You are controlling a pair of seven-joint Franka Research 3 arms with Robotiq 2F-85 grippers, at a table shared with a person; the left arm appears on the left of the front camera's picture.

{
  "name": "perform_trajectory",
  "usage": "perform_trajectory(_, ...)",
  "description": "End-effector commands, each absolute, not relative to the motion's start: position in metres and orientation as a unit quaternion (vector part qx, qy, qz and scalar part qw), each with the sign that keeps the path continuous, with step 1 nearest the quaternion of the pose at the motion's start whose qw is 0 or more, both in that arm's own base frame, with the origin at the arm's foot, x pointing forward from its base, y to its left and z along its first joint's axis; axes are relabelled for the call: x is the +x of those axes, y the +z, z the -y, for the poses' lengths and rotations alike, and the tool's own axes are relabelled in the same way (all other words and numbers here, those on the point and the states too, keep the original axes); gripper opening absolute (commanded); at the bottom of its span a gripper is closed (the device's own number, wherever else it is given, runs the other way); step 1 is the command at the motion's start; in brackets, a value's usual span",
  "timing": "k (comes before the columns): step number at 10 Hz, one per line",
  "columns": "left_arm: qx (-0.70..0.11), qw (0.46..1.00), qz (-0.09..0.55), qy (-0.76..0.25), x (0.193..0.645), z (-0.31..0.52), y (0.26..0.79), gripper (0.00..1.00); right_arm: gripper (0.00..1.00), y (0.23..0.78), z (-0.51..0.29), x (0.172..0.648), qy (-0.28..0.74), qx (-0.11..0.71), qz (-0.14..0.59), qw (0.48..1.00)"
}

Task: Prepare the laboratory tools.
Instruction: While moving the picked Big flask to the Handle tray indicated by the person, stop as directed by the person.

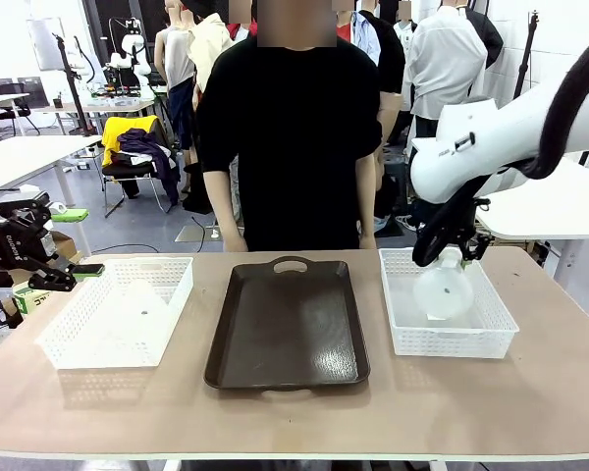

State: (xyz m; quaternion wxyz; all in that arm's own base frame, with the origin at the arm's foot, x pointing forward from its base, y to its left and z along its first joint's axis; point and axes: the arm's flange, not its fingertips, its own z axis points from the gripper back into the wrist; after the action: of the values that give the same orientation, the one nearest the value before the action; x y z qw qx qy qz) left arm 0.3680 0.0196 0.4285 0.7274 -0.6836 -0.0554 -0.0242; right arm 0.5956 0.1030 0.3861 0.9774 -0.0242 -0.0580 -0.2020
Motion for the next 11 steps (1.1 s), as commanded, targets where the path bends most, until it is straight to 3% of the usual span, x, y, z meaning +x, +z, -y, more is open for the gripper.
perform_trajectory(1,-0.683,0.727,0.059,-0.025,0.368,-0.02,0.431,1.0,0.0,0.403,-0.092,0.575,-0.179,-0.002,0.051,0.983)
perform_trajectory(4,-0.683,0.727,0.059,-0.025,0.368,-0.02,0.431,1.0,0.0,0.436,-0.091,0.556,-0.172,0.008,0.039,0.984)
perform_trajectory(11,-0.683,0.727,0.059,-0.025,0.368,-0.02,0.431,1.0,0.0,0.452,-0.111,0.536,-0.184,-0.007,0.042,0.982)
